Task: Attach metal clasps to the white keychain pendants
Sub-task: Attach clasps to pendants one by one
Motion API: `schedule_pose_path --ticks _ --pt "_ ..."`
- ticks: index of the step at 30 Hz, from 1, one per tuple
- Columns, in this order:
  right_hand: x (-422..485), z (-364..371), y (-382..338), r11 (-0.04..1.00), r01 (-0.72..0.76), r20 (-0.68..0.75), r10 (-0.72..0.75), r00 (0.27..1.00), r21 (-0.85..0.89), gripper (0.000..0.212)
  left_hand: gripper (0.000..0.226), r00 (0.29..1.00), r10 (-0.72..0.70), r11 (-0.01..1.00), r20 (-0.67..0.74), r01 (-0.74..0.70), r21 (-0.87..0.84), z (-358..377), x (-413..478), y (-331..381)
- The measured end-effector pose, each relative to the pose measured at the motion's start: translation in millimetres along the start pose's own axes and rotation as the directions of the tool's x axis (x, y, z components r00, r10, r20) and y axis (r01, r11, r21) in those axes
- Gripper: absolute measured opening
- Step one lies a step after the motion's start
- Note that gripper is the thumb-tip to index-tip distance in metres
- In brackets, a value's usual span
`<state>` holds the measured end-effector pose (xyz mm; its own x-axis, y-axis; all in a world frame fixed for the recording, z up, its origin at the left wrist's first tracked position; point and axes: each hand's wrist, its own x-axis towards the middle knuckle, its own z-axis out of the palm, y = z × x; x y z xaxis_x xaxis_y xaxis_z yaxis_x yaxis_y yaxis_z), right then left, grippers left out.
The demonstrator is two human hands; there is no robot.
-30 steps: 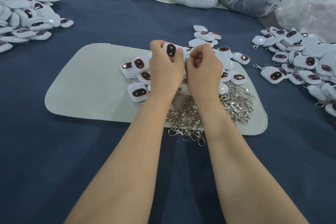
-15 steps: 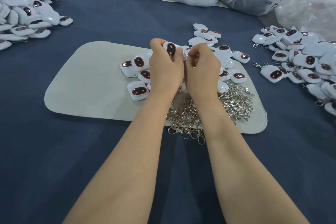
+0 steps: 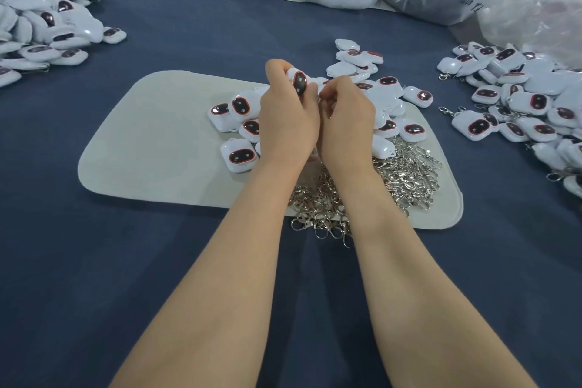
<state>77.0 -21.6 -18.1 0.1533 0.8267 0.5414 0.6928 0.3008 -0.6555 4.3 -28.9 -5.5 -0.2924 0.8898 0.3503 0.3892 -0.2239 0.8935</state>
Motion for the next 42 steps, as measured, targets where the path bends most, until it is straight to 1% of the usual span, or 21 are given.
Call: schedule_pose_path --ticks 3,4,6,8,11,15,18,20,22,23,25,27,29,31,33,35,36,37,39,40,42 --pt "0 -2 -2 0.996 -0.004 -0.02 0.005 1.0 0.085 0.011 0.021 0.985 -0.173 0.975 -0.012 0.169 -0.147 -2 5 1" --pt "0 -3 -3 0.99 -0.016 -0.019 0.019 1.0 0.14 0.014 0.022 0.964 -0.265 0.932 0.01 0.259 -0.253 -3 7 1" --pt "1 -5 -4 0.975 -0.043 0.013 0.041 0.999 0.22 0.02 0.025 0.901 -0.417 0.766 0.116 0.418 -0.488 -3 11 1" --pt "2 -7 -4 0.962 -0.054 0.037 0.046 0.998 0.269 0.017 0.023 0.868 -0.453 0.66 0.202 0.479 -0.579 -4 12 0" --pt "3 -9 -4 0.936 -0.077 -0.004 0.084 0.996 0.342 0.014 0.013 0.846 -0.46 0.538 0.27 0.508 -0.673 -5 12 0" --pt "2 -10 -7 0.936 -0.065 -0.045 0.085 0.995 0.345 0.014 0.017 0.815 -0.493 0.409 0.304 0.525 -0.746 -9 13 1" --pt "1 -9 -9 0.951 -0.024 -0.06 0.045 0.997 0.308 0.007 0.017 0.788 -0.52 0.336 0.331 0.544 -0.769 -13 13 1" --pt "0 -9 -9 0.965 0.002 -0.077 0.019 0.997 0.262 0.007 0.017 0.78 -0.531 0.326 0.331 0.548 -0.77 -14 13 1" --pt "0 -8 -8 0.973 0.016 -0.083 0.003 0.997 0.23 0.009 0.015 0.783 -0.543 0.354 0.302 0.54 -0.764 -12 13 3" --pt "0 -8 -7 0.977 0.021 -0.081 -0.003 0.997 0.214 0.009 0.012 0.795 -0.541 0.396 0.273 0.528 -0.751 -11 12 4" --pt "1 -7 -5 0.984 0.025 -0.07 -0.012 0.997 0.178 0.01 0.008 0.845 -0.504 0.536 0.178 0.468 -0.703 -8 10 5" --pt "1 -7 -3 0.989 0.021 -0.055 -0.013 0.998 0.144 0.01 0.012 0.906 -0.418 0.712 0.063 0.37 -0.597 -7 8 2" --pt "2 -6 0 0.993 0.009 -0.032 -0.005 0.999 0.115 0.01 0.013 0.961 -0.277 0.871 -0.021 0.242 -0.428 -7 6 2" --pt "2 -5 2 0.994 -0.004 -0.015 0.006 1.0 0.109 0.011 0.016 0.99 -0.128 0.946 -0.06 0.104 -0.308 -6 4 2" --pt "2 -5 3 0.992 -0.012 -0.008 0.013 1.0 0.126 0.011 0.019 0.998 -0.01 0.973 -0.068 -0.006 -0.229 -5 4 0" --pt "2 -5 2 0.987 -0.039 -0.003 0.04 0.999 0.156 0.011 0.02 0.999 0.009 0.976 -0.04 -0.017 -0.217 -3 3 0" --pt "2 -5 1 0.98 -0.068 -0.001 0.069 0.998 0.185 0.011 0.019 0.998 -0.053 0.96 -0.022 0.045 -0.276 -2 4 0" --pt "3 -6 1 0.97 -0.101 0.001 0.103 0.995 0.222 0.011 0.016 0.987 -0.158 0.914 -0.005 0.145 -0.379 -2 4 1" --pt "4 -7 -1 0.948 -0.138 0.003 0.144 0.99 0.286 0.012 0.012 0.918 -0.386 0.704 0.088 0.355 -0.616 -3 8 2" --pt "4 -8 -1 0.944 -0.138 0.003 0.143 0.99 0.301 0.012 0.011 0.879 -0.454 0.602 0.146 0.424 -0.676 -5 9 2" --pt "4 -9 -3 0.937 -0.128 0.002 0.135 0.991 0.324 0.012 0.01 0.837 -0.504 0.517 0.214 0.49 -0.702 -7 11 2"
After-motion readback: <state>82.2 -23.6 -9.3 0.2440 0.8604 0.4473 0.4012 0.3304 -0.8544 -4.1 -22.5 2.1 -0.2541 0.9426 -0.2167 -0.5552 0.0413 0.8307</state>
